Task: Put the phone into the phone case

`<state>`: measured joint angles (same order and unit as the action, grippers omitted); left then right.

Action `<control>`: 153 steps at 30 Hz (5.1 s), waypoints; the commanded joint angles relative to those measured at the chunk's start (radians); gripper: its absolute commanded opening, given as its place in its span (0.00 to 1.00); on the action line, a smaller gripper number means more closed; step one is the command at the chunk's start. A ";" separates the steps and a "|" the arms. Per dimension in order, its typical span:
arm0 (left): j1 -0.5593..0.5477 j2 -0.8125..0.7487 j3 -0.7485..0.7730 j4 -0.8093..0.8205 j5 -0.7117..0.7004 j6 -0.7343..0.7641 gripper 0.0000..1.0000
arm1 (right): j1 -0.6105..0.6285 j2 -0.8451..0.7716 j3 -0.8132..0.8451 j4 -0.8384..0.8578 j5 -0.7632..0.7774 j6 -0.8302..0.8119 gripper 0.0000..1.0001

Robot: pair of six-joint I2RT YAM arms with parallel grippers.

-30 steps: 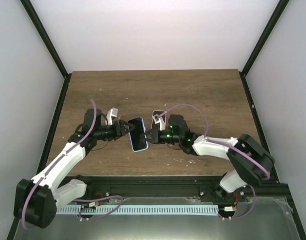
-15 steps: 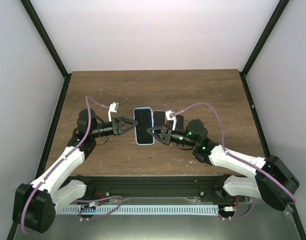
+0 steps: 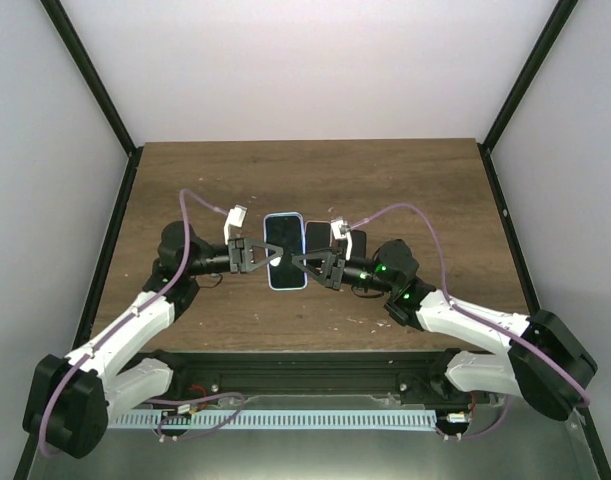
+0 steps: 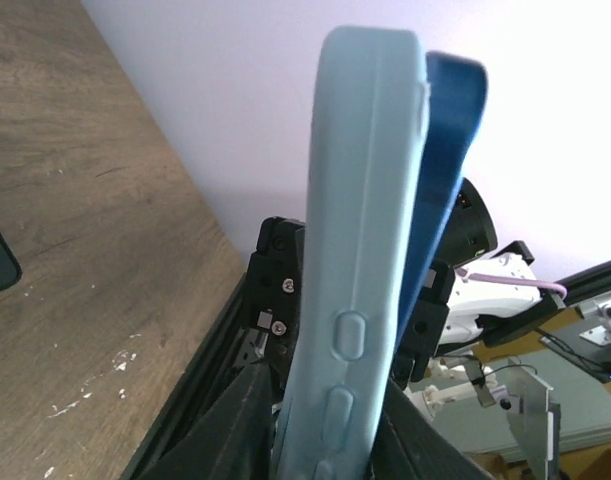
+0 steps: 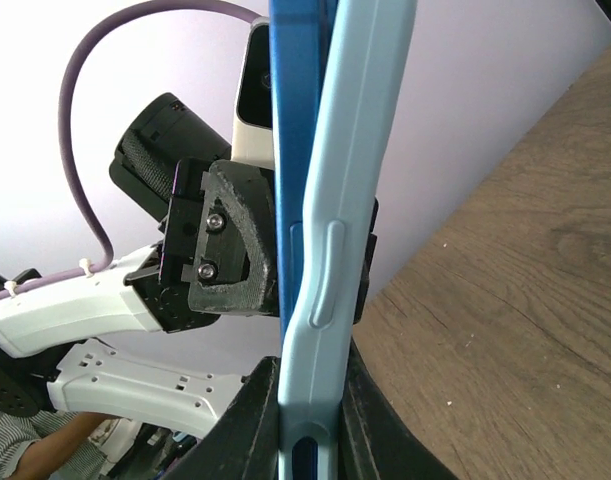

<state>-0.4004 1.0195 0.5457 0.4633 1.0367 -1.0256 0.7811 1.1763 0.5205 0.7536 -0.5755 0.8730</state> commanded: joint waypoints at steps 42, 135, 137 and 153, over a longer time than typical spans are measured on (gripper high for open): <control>-0.055 0.051 0.070 -0.139 0.136 0.293 0.18 | -0.144 -0.001 0.169 -0.103 -0.223 0.097 0.01; -0.010 0.030 0.129 -0.339 0.081 0.369 0.06 | -0.157 0.007 0.227 -0.196 -0.249 0.085 0.31; -0.011 0.031 0.129 -0.344 0.082 0.372 0.05 | -0.158 0.010 0.231 -0.196 -0.256 0.082 0.21; -0.011 0.076 0.189 -0.507 0.002 0.450 0.04 | -0.159 -0.049 0.283 -0.409 -0.167 -0.102 0.18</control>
<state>-0.4133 1.0832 0.7258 0.0231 1.0794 -0.5888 0.6243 1.1709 0.7532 0.3054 -0.7578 0.7864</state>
